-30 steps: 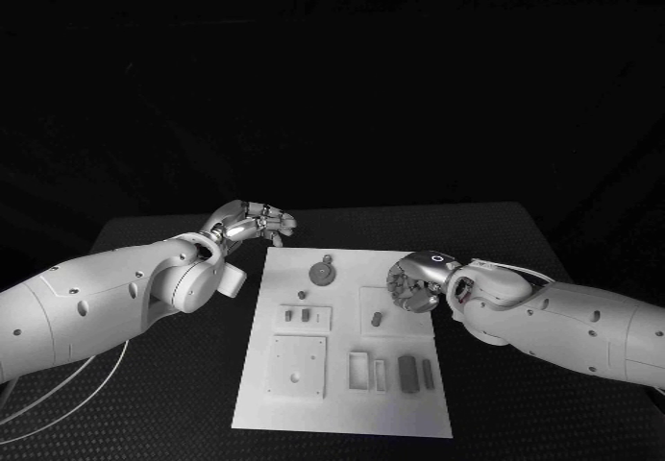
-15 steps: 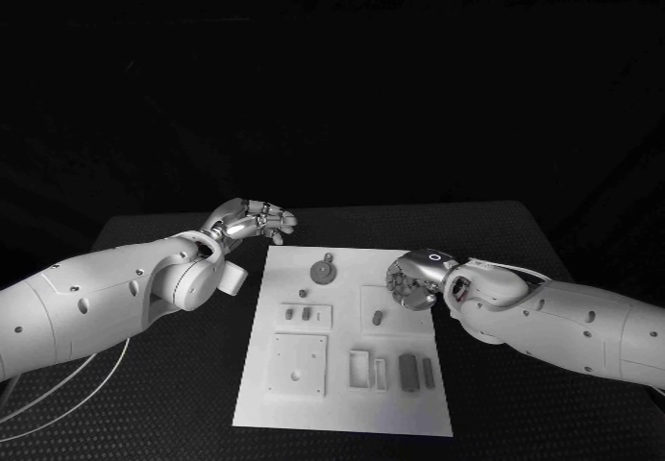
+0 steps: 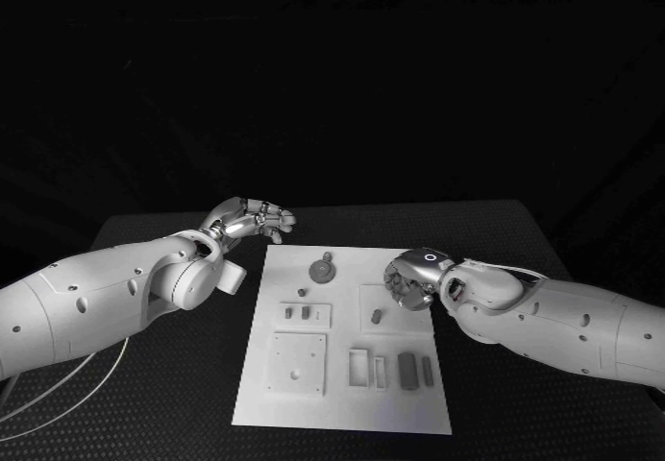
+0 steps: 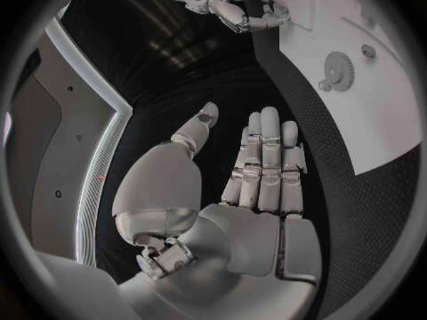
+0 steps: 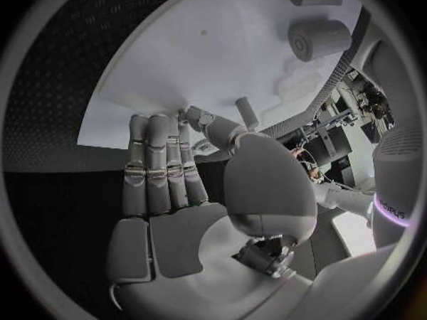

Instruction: Assemble the parts on the task board

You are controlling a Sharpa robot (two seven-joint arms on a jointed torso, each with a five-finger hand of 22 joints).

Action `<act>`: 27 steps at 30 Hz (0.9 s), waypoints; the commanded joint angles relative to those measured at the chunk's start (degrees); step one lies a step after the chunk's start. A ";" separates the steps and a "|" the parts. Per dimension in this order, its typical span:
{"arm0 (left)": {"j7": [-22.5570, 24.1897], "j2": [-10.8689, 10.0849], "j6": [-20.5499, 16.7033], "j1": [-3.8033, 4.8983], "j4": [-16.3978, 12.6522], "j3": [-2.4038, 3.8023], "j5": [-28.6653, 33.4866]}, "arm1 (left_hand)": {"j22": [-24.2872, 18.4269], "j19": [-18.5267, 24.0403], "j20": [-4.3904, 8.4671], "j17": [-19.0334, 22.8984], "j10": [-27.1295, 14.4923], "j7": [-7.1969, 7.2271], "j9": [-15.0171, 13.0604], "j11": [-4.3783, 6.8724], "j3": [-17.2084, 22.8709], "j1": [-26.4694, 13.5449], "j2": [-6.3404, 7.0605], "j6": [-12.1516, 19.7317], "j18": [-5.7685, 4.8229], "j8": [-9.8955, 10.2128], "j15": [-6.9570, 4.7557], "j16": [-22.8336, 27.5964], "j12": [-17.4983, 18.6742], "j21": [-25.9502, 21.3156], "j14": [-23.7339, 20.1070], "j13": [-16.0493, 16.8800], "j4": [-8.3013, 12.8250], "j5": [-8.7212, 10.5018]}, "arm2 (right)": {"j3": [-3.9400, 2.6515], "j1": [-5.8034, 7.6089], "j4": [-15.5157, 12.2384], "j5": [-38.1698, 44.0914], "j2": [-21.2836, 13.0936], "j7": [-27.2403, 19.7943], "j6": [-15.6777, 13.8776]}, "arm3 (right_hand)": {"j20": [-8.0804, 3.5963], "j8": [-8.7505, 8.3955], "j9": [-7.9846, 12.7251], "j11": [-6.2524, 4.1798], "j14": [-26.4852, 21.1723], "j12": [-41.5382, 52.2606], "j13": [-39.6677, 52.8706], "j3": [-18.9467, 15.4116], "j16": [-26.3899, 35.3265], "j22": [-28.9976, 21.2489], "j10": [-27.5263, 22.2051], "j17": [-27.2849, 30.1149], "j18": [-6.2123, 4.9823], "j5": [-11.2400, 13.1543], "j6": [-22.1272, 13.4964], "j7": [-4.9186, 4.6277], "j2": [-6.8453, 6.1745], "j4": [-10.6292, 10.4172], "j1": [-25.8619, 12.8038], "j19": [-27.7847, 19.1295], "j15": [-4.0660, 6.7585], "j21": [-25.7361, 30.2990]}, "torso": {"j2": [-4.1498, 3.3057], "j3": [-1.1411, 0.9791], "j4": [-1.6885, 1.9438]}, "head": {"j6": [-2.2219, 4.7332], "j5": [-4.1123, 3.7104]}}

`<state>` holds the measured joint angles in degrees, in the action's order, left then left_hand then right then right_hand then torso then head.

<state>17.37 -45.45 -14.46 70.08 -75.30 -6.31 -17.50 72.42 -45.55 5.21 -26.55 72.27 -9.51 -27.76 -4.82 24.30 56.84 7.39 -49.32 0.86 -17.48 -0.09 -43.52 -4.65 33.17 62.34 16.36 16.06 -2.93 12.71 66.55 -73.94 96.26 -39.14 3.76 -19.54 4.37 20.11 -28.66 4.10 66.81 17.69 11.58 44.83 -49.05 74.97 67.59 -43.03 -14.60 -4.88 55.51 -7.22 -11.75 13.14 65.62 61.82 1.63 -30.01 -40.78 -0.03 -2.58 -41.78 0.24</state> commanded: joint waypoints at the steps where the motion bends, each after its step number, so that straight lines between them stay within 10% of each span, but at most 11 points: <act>1: 0.70 0.03 0.07 0.03 -0.04 0.03 0.40 | 0.07 -0.28 0.45 -0.12 -0.13 -0.15 0.04 -0.21 -0.38 -0.09 -0.33 0.10 -0.25 -0.16 -0.04 0.16 0.05 -0.34 0.50 -0.02 0.04 0.11 | 0.67 -0.88 -0.02 2.63 0.13 1.23 3.67 | -0.20 0.22 -0.17 0.02 0.22 -0.30 0.23 0.13 -0.39 1.48 0.64 -0.17 -0.40 0.11 0.68 0.01 0.65 0.56 0.24 0.54 0.41 -0.63 | 0.02 -0.01 0.04 | -0.12 -0.01; 27: 0.76 0.01 0.01 0.03 -0.01 0.03 0.40 | 0.18 -0.40 0.49 -0.40 -0.47 -0.12 0.08 -0.35 -0.42 0.09 -0.33 0.21 -0.26 -0.14 -0.09 0.16 0.21 -0.41 0.58 -0.09 0.09 0.11 | 0.75 -0.93 -0.28 5.42 -0.03 2.82 0.79 | -2.32 0.79 -2.30 -1.85 3.22 -0.48 3.80 3.84 -2.57 1.44 5.39 -2.92 -0.40 -2.76 5.02 1.62 1.78 2.48 0.62 2.82 2.23 -8.38 | 0.01 0.04 0.06 | -0.34 -0.27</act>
<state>17.36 -45.50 -14.46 70.08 -75.24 -6.31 -17.46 72.53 -45.55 5.21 -26.90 72.06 -9.51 -27.76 -5.02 24.14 56.84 7.39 -49.33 0.86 -17.48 -0.31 -43.52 -4.65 32.94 62.56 16.35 16.22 -2.93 12.99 66.24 -74.51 101.43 -38.99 6.35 -20.83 2.03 20.65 -30.90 2.34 69.81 17.18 13.54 48.25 -51.47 74.95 72.64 -45.88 -13.81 -7.33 60.06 -5.71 -10.22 15.58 66.66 64.36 3.74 -38.21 -40.74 0.01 -2.51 -42.18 -0.05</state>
